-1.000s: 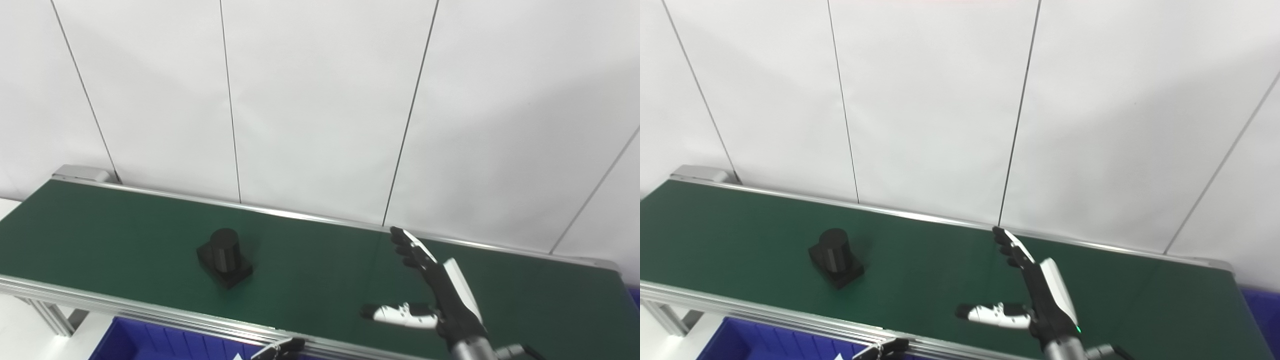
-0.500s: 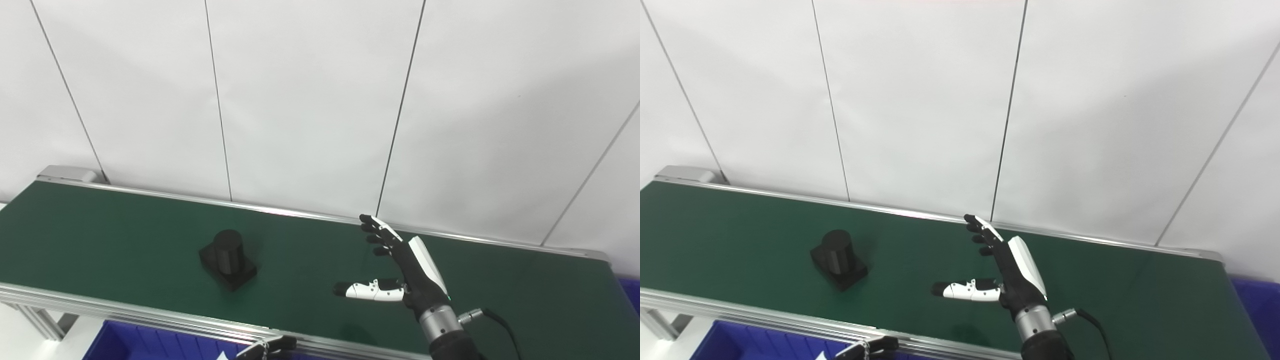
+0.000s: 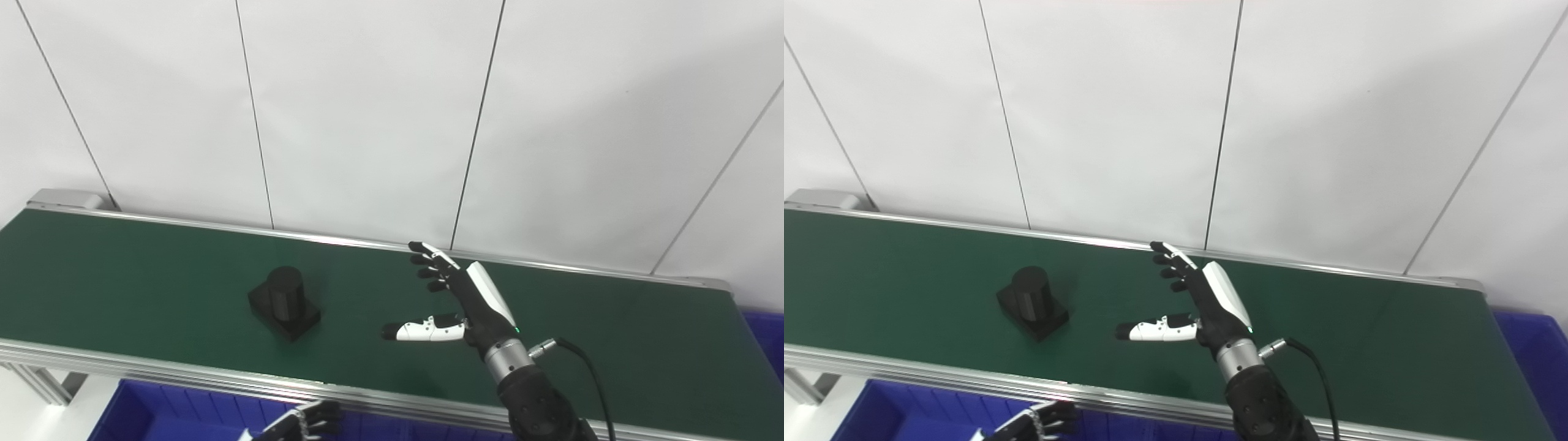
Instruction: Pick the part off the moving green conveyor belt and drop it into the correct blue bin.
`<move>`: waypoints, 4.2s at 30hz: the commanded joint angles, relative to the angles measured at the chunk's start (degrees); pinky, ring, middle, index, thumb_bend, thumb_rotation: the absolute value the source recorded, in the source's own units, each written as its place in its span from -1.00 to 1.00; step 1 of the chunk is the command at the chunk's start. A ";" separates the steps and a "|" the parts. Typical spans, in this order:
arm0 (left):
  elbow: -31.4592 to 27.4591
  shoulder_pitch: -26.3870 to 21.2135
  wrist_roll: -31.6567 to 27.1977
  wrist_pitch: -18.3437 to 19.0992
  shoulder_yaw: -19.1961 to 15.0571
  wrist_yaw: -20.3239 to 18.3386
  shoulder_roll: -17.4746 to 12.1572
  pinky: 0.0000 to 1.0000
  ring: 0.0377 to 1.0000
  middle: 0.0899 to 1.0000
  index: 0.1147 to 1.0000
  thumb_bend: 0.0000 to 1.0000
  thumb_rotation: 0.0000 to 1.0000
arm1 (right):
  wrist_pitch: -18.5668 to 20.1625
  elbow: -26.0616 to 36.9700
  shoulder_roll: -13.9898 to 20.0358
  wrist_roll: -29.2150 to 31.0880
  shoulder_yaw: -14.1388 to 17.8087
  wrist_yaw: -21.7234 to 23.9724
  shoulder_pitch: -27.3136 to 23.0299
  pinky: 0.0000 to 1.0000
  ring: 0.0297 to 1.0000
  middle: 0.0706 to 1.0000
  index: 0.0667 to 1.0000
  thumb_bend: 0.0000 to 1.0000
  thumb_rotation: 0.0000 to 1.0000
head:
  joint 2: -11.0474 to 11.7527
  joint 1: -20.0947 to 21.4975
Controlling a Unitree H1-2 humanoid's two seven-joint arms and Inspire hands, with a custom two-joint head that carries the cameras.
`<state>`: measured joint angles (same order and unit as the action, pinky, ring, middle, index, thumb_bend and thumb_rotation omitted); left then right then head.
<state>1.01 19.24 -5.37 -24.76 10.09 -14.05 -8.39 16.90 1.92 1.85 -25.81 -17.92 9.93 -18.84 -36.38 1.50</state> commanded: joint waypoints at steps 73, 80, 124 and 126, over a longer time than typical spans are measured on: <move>-3.72 1.67 5.72 -2.15 0.94 2.15 3.15 0.14 0.32 0.42 0.39 0.90 -0.74 | -15.85 -50.23 -13.00 -6.02 -10.02 -21.10 -20.00 -0.17 -0.03 -0.04 0.03 0.03 -0.92 | -1.30 -1.80; -3.64 1.36 5.17 -2.14 0.59 1.95 2.85 0.14 0.33 0.42 0.39 0.89 -0.75 | -16.68 -51.53 -12.43 -7.68 -10.73 -26.27 -18.81 -0.25 -0.25 -0.06 0.05 0.01 -1.00 | -1.27 -1.56; -2.86 -0.45 2.08 -2.13 -2.44 -0.35 0.44 0.16 0.33 0.41 0.40 0.88 -0.76 | -9.98 8.88 -4.24 -1.06 3.40 -15.51 13.48 -0.33 -0.23 0.01 -0.09 0.02 -1.00 | -3.91 4.26; -3.02 -0.43 1.79 -2.12 -2.46 -0.49 0.27 0.17 0.33 0.42 0.40 0.89 -0.76 | -9.25 10.68 -3.59 -1.26 3.82 -14.71 14.85 -0.34 -0.23 0.02 -0.09 0.02 -1.00 | -4.25 4.76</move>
<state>-0.20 19.22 -1.90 -24.76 7.84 -14.01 -7.62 7.08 9.66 -1.82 -26.84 -14.50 -5.16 -3.69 -40.25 5.80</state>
